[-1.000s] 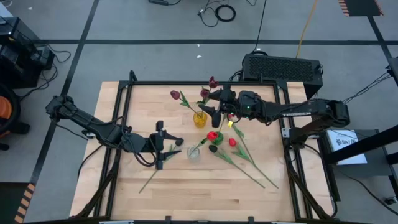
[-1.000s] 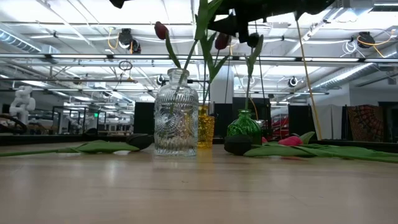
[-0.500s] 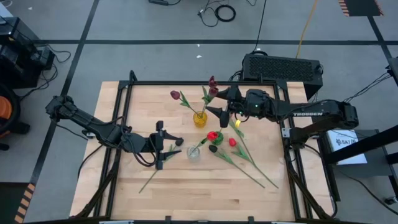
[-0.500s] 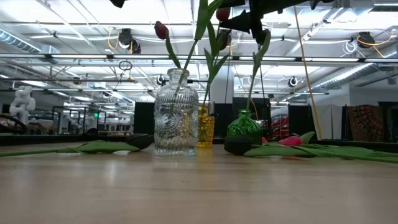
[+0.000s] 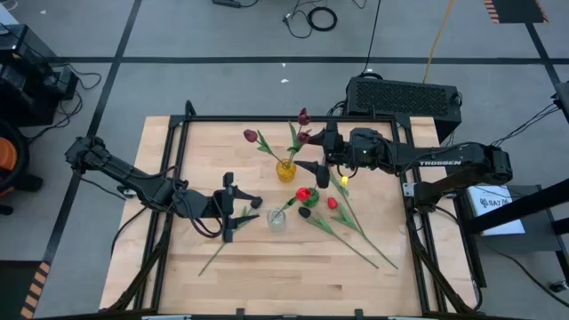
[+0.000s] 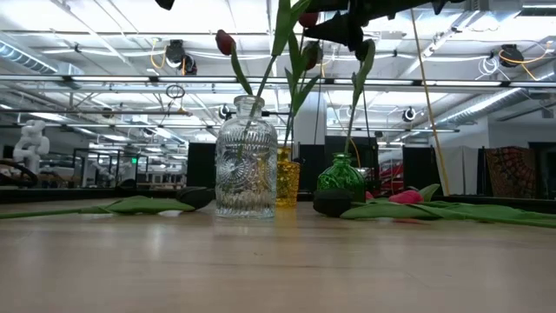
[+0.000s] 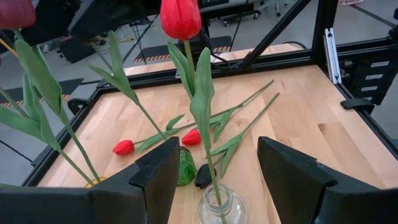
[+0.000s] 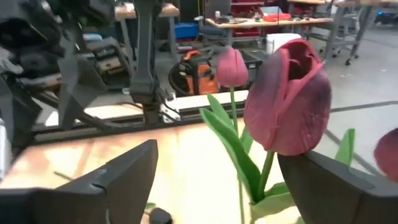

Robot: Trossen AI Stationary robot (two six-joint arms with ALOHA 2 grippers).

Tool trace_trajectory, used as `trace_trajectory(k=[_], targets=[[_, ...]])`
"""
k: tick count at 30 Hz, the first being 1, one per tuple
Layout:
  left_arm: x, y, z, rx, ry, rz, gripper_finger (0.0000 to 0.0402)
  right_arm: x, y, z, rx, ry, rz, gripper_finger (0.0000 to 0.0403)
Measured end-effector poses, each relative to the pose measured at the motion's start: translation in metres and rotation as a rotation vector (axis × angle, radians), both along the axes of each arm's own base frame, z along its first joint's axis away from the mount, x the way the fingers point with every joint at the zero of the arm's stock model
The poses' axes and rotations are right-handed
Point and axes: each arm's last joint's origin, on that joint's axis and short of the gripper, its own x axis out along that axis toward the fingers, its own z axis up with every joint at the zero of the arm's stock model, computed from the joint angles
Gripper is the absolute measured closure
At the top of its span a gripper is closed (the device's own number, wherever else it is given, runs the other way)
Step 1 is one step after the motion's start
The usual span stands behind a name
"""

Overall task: Sort flowers into vase by color
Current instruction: Put the pink flower in the yellow flower vase

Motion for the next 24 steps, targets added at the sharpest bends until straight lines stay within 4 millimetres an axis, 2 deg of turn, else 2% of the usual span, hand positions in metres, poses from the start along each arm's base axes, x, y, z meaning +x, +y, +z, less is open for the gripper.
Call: trace_trajectory(k=[6, 16, 20, 24], targets=[[0.0, 0.0, 0.0, 0.001, 0.0, 0.0, 0.0178, -0.001, -0.001, -0.001, -0.118, 0.036, -0.097, 0.0113], [0.0, 0.0, 0.0, 0.001, 0.0, 0.0, 0.0178, 0.0, 0.004, 0.001, -0.255, 0.055, -0.06, 0.0183], [0.0, 0.0, 0.0, 0.0, 0.0, 0.0, 0.0178, 0.001, 0.007, 0.0, -0.292, 0.064, -0.001, 0.0191], [0.0, 0.0, 0.0, 0.0, 0.0, 0.0, 0.0178, 0.001, 0.009, 0.0, -0.288, 0.061, 0.047, 0.0172]])
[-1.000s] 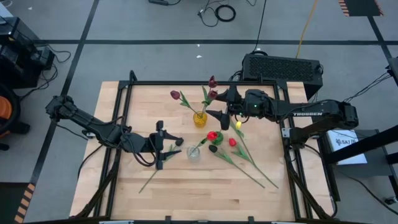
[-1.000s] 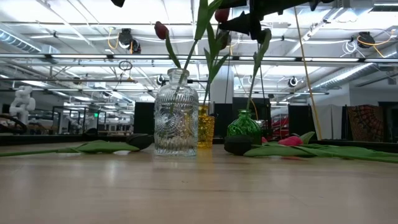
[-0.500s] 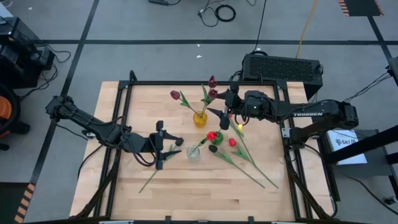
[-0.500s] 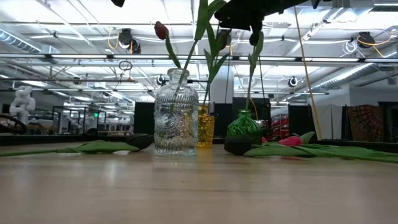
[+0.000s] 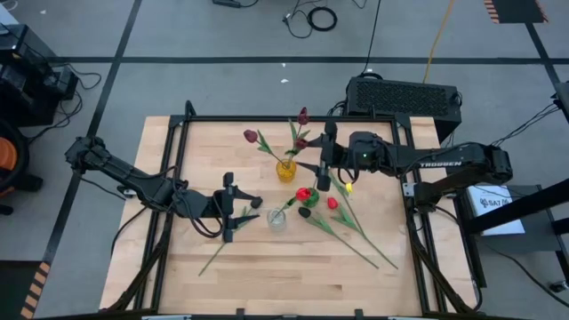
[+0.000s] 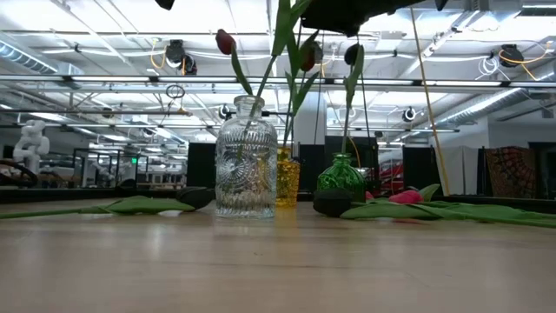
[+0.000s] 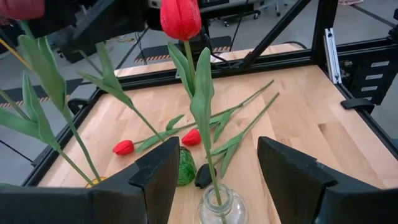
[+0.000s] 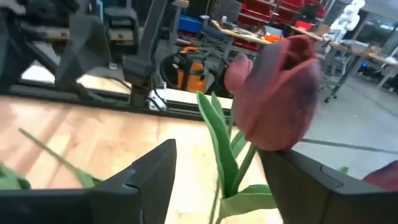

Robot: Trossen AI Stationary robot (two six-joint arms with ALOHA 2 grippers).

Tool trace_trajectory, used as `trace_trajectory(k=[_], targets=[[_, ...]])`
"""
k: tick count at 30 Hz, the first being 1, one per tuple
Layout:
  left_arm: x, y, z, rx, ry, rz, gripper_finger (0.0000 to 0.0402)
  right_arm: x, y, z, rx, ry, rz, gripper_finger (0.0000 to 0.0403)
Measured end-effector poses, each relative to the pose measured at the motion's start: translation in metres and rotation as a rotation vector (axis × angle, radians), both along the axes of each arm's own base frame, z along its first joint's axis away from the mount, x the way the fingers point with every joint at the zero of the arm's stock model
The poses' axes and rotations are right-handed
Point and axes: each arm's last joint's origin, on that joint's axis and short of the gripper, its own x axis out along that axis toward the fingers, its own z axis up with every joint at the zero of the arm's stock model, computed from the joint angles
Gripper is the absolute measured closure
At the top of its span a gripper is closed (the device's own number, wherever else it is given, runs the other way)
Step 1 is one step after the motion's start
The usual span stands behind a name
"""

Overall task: Sort flowers into vase by color
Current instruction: Put the pink flower in the yellow flower vase

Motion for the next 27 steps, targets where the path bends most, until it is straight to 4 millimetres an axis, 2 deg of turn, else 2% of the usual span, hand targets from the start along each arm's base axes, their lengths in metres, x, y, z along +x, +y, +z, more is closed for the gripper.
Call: trace_trajectory(k=[5, 8, 22, 27], targets=[[0.0, 0.0, 0.0, 0.0, 0.0, 0.0, 0.0178, 0.003, 0.006, -0.006, -0.064, 0.047, 0.035, 0.0134], [0.001, 0.0, 0.0, 0.001, 0.002, 0.002, 0.0178, 0.005, 0.008, -0.005, -0.066, 0.031, 0.06, 0.0126], [0.006, -0.001, -0.006, 0.012, 0.021, 0.007, 0.0178, 0.008, 0.016, -0.005, -0.072, 0.01, 0.086, 0.0173], [0.006, -0.001, -0.006, 0.027, 0.021, 0.002, 0.0178, 0.006, 0.021, -0.002, 0.005, -0.011, 0.096, 0.0174]])
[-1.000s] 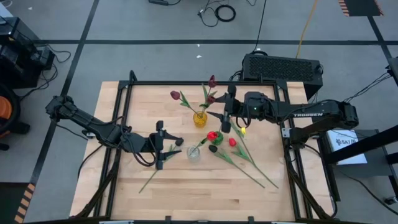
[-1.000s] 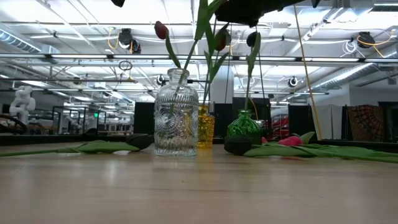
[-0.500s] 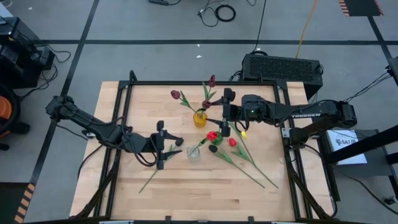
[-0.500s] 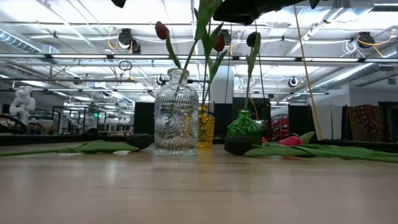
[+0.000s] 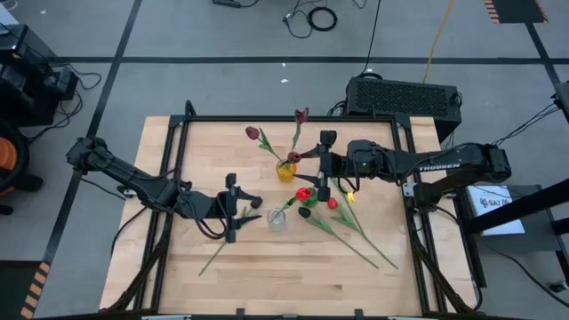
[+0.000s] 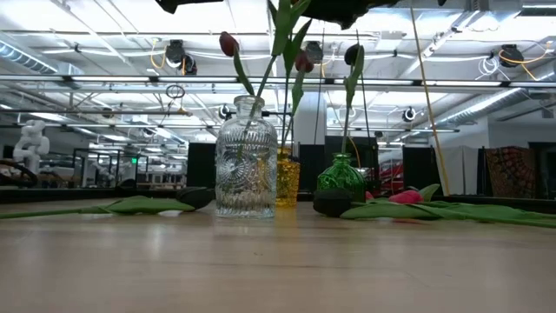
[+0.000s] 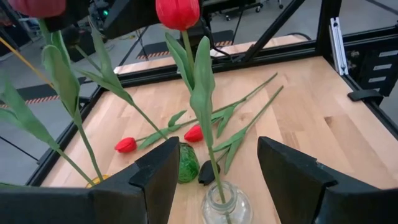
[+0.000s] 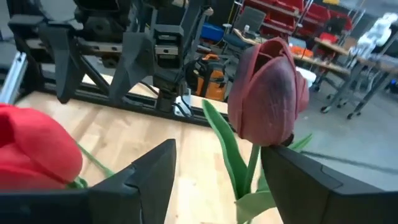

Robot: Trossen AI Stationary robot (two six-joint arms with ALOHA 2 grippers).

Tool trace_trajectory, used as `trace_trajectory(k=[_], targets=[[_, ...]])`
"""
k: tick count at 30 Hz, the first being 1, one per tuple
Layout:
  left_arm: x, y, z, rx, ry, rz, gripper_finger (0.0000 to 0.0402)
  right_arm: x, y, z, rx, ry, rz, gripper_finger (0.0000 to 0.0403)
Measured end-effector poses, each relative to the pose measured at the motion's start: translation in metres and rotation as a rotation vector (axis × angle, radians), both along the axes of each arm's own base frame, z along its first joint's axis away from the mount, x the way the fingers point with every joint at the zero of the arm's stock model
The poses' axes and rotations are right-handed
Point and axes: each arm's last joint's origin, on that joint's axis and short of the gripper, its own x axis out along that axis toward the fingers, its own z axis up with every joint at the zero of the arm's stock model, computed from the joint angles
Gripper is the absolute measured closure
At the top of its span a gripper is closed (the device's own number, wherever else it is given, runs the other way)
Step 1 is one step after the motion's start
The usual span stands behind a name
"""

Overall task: Sort flowers into vase by color
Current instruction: Put the pink flower in the yellow flower vase, then put the bottom left black flower in the green flower vase

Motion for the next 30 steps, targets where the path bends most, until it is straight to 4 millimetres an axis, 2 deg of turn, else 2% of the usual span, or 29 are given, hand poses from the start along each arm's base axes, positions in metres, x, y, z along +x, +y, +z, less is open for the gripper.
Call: trace_trajectory(k=[4, 7, 10, 13, 17, 22, 30], targets=[[0.0, 0.0, 0.0, -0.001, -0.003, 0.0, 0.0178, -0.002, 0.0, 0.002, 0.092, -0.005, 0.003, 0.0146], [0.0, 0.0, 0.001, -0.004, -0.011, 0.0, 0.0178, -0.003, 0.0, 0.0, 0.095, 0.009, 0.002, 0.0119], [0.001, 0.0, 0.002, -0.007, -0.016, 0.0, 0.0178, -0.003, 0.0, 0.002, 0.046, -0.001, -0.017, 0.0106], [0.001, 0.0, 0.002, -0.006, -0.017, -0.001, 0.0178, -0.004, 0.001, 0.002, -0.048, 0.009, -0.068, 0.0105], [0.001, 0.0, 0.002, -0.003, -0.017, -0.002, 0.0178, -0.004, 0.003, 0.003, -0.105, 0.037, -0.047, 0.0106], [0.001, 0.0, 0.002, -0.002, -0.017, -0.003, 0.0178, -0.005, 0.003, 0.008, -0.069, 0.08, -0.051, 0.0122], [0.001, 0.0, 0.002, -0.002, -0.017, -0.003, 0.0178, -0.009, 0.003, 0.011, 0.01, 0.188, -0.072, 0.0183]])
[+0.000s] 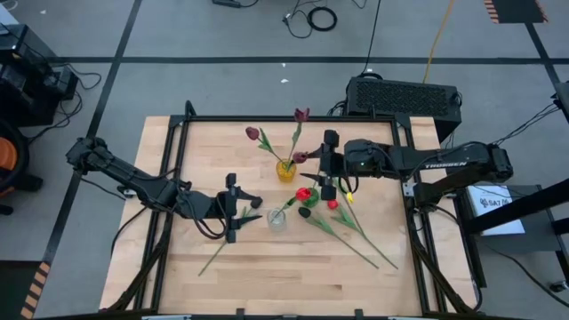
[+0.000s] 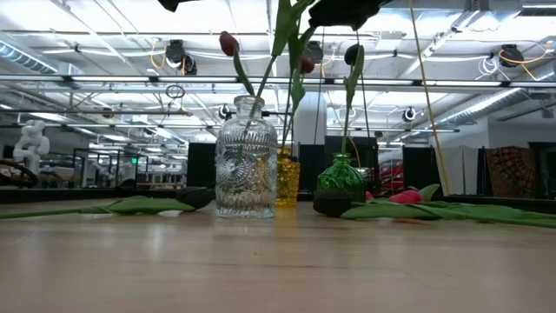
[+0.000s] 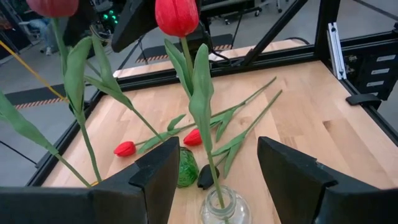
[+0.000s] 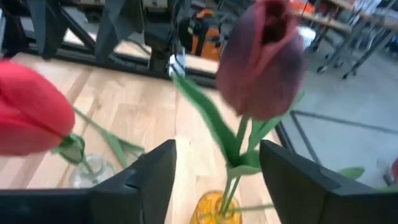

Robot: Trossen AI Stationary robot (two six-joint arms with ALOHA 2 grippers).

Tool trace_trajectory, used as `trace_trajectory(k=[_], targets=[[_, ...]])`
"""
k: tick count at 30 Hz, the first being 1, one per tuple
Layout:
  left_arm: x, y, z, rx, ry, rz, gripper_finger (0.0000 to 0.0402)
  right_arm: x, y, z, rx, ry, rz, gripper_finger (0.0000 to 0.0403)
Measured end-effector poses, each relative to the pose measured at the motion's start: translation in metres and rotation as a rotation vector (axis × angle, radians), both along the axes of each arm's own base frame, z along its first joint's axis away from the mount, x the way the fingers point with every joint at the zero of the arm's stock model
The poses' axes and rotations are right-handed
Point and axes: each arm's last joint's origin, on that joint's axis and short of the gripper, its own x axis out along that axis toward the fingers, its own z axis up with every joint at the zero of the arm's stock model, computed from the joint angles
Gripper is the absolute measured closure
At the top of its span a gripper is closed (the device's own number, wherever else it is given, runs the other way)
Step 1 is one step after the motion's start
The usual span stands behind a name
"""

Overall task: Sort flowers into vase by color
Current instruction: Put the bottom left black flower in the green flower vase

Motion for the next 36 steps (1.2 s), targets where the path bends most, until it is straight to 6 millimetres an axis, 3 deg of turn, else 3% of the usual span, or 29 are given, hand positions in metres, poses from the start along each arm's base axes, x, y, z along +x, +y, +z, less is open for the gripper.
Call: trace_trajectory(k=[9, 21, 28, 36], targets=[[0.0, 0.0, 0.0, -0.001, -0.003, -0.001, 0.0178, -0.013, 0.005, 0.008, 0.039, 0.054, 0.0, 0.0218], [0.0, 0.0, 0.0, 0.0, -0.004, 0.001, 0.0178, -0.059, 0.023, 0.027, 0.104, 0.062, -0.072, 0.022], [0.0, 0.0, 0.001, 0.019, -0.006, 0.005, 0.0178, -0.071, 0.046, 0.02, 0.174, 0.129, -0.095, 0.022], [-0.001, 0.001, -0.002, -0.021, 0.018, 0.025, 0.0178, -0.071, 0.072, -0.005, 0.26, 0.295, -0.151, 0.022]])
